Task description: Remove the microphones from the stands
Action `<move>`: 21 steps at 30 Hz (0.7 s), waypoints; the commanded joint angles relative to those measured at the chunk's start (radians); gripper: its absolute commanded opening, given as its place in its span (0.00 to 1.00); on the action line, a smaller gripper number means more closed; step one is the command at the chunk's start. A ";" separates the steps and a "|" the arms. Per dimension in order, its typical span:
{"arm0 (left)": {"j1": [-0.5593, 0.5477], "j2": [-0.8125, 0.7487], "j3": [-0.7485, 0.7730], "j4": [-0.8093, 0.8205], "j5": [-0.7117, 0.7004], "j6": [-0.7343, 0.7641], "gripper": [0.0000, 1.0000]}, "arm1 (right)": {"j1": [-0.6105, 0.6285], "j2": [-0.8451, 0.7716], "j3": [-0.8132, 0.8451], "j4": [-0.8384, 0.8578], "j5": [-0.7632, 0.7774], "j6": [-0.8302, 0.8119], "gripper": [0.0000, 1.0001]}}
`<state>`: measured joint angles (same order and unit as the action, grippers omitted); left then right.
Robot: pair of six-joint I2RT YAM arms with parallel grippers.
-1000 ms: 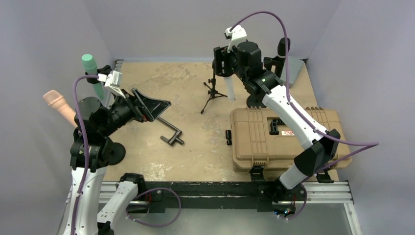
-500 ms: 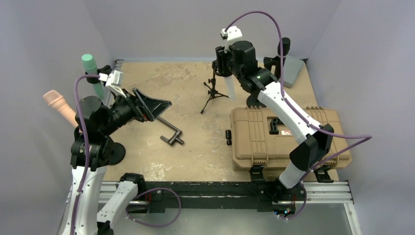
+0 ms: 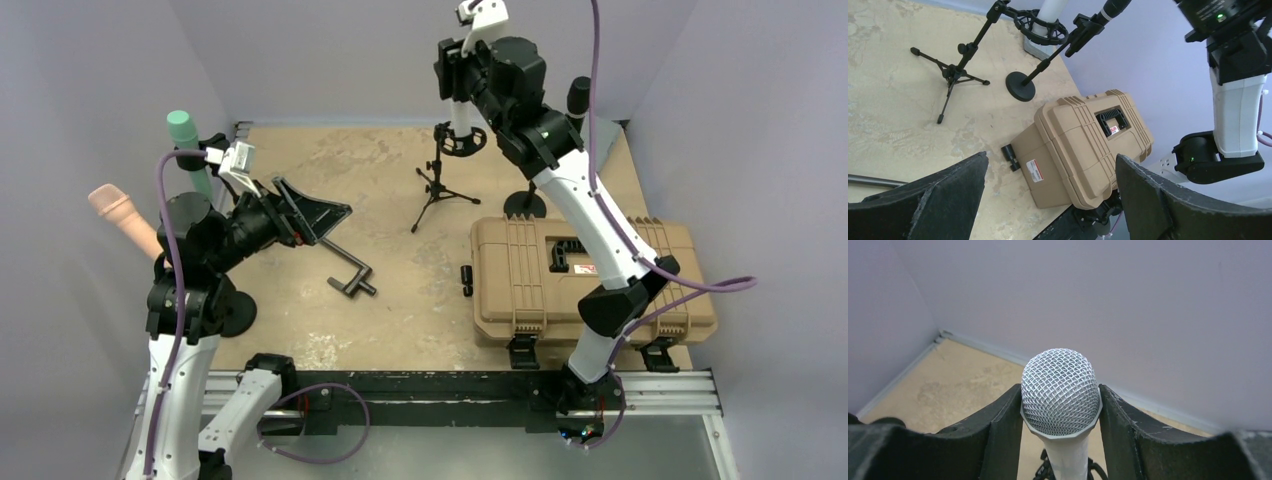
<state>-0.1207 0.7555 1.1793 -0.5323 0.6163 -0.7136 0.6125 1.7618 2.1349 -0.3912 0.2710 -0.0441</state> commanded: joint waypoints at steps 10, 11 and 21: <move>-0.023 0.025 -0.007 0.038 0.003 0.056 0.98 | 0.001 -0.145 0.010 0.326 -0.251 0.128 0.03; -0.023 0.026 -0.007 0.043 0.003 0.059 0.99 | 0.001 -0.164 -0.027 0.337 -0.288 0.157 0.03; -0.040 0.048 -0.018 0.099 -0.011 0.066 1.00 | 0.000 -0.306 -0.450 0.557 -0.633 0.528 0.00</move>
<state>-0.1436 0.7898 1.1679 -0.4999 0.6140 -0.6678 0.6125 1.4899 1.8111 -0.0113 -0.1741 0.2710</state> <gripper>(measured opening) 0.998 0.485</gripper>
